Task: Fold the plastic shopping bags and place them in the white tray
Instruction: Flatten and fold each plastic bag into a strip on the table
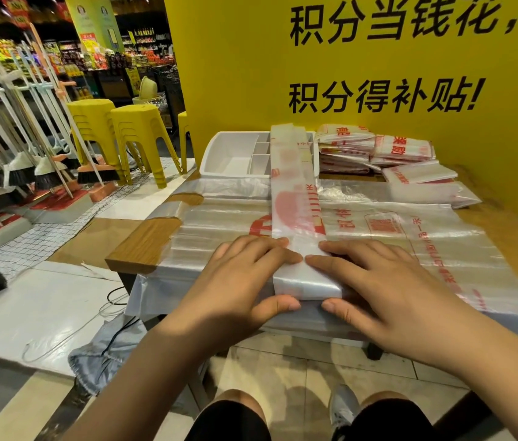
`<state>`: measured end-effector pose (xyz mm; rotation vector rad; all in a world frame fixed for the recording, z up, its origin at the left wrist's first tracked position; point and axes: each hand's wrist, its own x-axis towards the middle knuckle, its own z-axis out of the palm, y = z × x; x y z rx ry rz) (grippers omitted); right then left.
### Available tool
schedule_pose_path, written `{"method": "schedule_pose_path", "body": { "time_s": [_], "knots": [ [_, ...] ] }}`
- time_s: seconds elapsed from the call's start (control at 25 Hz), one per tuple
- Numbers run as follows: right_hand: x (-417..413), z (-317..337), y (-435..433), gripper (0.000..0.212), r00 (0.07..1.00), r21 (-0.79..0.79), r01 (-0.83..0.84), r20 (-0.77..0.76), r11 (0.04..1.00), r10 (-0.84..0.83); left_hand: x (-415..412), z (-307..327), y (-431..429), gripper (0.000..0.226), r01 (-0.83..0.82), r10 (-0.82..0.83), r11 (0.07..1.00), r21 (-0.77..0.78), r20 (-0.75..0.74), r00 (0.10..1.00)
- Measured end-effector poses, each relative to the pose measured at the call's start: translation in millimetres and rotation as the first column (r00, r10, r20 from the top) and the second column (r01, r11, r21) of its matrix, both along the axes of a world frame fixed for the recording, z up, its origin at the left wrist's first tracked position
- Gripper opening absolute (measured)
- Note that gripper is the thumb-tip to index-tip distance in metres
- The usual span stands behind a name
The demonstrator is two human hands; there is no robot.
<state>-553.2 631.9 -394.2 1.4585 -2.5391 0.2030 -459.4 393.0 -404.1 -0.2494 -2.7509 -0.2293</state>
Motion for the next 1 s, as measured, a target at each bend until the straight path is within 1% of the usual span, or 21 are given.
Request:
{"method": "schedule_pose_path", "body": {
  "time_s": [0.08,0.12,0.28,0.4,0.44,0.52,0.6,0.68,0.76,0.84,0.88,0.96,1.0],
  "knots": [
    [-2,7,1,0.071,0.996,0.005,-0.013,0.093,1.000,0.013,-1,4,-4,0.073,0.043,-0.042,0.999,-0.015,0.059,0.997],
    [-3,10,1,0.074,0.992,-0.006,-0.028,0.119,1.000,0.028,-2,6,-7,0.075,0.062,-0.062,0.998,0.007,0.069,0.996],
    [1,14,-7,0.069,0.985,-0.044,-0.072,0.157,0.996,0.078,-1,13,-10,0.057,0.117,-0.124,0.974,0.193,0.023,0.992],
    [0,15,-8,0.067,0.984,-0.089,-0.071,0.159,0.994,0.085,2,15,-8,0.052,0.106,-0.115,0.954,0.279,0.015,0.993],
    [-1,16,-9,0.069,0.987,-0.093,-0.063,0.144,0.994,0.076,2,15,-7,0.051,0.096,-0.105,0.955,0.281,0.017,0.994],
    [-4,17,-10,0.070,0.989,-0.112,-0.051,0.132,0.992,0.066,0,14,-6,0.044,0.094,-0.099,0.967,0.236,0.008,0.995],
    [-8,19,-11,0.059,0.977,-0.165,-0.059,0.193,0.984,0.091,-2,17,-6,0.038,0.089,-0.094,0.966,0.242,0.011,0.995],
    [-13,20,-10,0.039,0.955,-0.248,-0.069,0.263,0.966,0.136,-1,21,-4,0.035,0.093,-0.100,0.953,0.289,0.009,0.995],
    [-15,22,-11,0.026,0.935,-0.317,-0.058,0.315,0.947,0.163,0,26,1,0.026,0.118,-0.120,0.925,0.361,-0.018,0.993],
    [-13,25,-12,0.019,0.915,-0.365,-0.035,0.364,0.931,0.177,3,31,4,0.019,0.128,-0.127,0.879,0.460,-0.032,0.991],
    [-12,25,-12,0.016,0.909,-0.389,-0.024,0.375,0.921,0.182,4,32,4,0.017,0.129,-0.139,0.860,0.494,-0.015,0.990],
    [-10,23,-12,0.014,0.901,-0.432,0.000,0.392,0.902,0.188,4,30,3,0.022,0.139,-0.161,0.864,0.484,0.005,0.987],
    [-10,22,-12,0.017,0.898,-0.442,0.013,0.400,0.897,0.184,3,28,2,0.026,0.139,-0.159,0.878,0.459,0.006,0.987]
  ]
}}
